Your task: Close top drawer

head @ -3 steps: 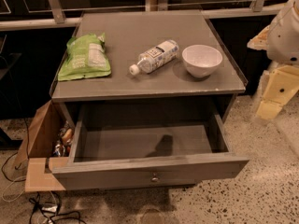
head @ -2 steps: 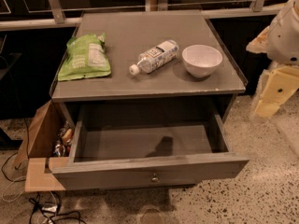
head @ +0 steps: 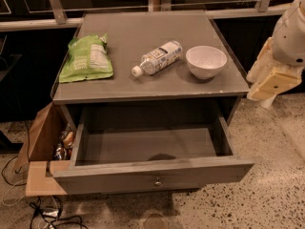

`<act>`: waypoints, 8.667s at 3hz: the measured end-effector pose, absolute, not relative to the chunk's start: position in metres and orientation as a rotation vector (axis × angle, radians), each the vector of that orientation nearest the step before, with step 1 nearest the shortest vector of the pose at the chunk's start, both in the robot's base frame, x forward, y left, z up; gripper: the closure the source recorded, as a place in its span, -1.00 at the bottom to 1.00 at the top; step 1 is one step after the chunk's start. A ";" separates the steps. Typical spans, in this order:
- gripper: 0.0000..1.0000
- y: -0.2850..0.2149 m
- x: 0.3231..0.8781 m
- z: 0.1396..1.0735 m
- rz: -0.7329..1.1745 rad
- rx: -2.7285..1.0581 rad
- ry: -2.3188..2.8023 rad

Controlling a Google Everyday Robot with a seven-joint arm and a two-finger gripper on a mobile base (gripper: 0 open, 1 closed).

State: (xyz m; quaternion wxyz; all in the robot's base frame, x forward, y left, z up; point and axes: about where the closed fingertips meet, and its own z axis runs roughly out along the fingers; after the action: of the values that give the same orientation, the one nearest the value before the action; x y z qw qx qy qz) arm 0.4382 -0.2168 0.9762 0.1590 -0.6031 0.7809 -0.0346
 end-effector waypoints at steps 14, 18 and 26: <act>1.00 -0.207 0.408 0.660 0.292 -1.444 2.676; 1.00 -0.200 0.419 0.643 0.223 -1.400 2.665; -0.62 -0.199 0.424 0.644 0.217 -1.401 2.660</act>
Offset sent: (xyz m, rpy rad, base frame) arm -0.0485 -0.0284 -0.0501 0.0301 0.0242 -0.1124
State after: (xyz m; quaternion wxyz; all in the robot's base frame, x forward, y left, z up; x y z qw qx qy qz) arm 0.4242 -0.1987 0.6435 0.0639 -0.4638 0.8807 0.0719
